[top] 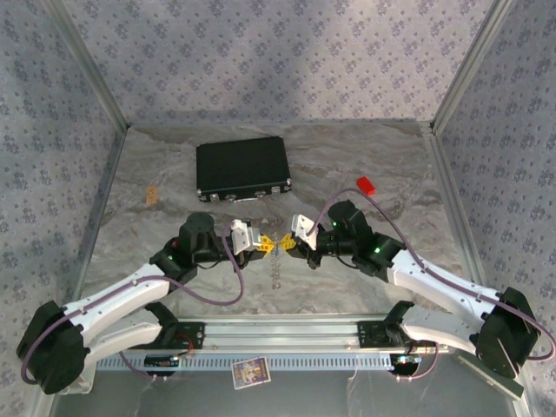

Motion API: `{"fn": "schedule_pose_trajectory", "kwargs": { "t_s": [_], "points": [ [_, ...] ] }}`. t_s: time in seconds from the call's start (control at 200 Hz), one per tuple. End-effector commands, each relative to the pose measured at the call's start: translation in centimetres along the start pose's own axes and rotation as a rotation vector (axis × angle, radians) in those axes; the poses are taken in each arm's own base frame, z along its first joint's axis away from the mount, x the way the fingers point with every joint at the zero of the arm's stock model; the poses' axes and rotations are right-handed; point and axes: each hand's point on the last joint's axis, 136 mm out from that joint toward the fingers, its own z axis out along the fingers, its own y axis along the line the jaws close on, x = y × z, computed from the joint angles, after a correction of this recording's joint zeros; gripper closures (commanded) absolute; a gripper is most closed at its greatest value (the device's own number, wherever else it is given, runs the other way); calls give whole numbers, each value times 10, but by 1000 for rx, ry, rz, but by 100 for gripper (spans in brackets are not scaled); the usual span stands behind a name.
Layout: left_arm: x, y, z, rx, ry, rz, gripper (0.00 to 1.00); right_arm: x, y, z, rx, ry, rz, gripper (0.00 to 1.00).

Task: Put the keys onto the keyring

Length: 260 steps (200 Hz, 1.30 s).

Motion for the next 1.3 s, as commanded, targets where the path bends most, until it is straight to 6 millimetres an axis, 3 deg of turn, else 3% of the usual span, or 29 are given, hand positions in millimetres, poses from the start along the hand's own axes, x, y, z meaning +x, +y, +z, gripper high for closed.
{"fn": "schedule_pose_trajectory", "kwargs": {
  "t_s": [0.0, 0.25, 0.4, 0.56, 1.054, 1.294],
  "points": [
    [-27, -8, -5, 40, -101, 54, 100, 2, -4, 4, 9, 22, 3, 100],
    [-33, -10, -7, 48, -129, 67, 100, 5, -2, 7, -18, 46, 15, 100],
    [-30, -10, -6, 45, -123, 65, 100, 0, -2, 0, -2, 13, -7, 80],
    [-29, -10, -5, 49, -124, 59, 100, -8, 7, -4, -31, -40, -33, 75],
    [-31, -11, -4, 57, -134, 58, 100, -18, 6, 1, -28, -84, -51, 76],
    [-33, -12, -5, 61, -145, 55, 100, -21, 8, 6, -49, -96, -49, 83]
  ]
}}
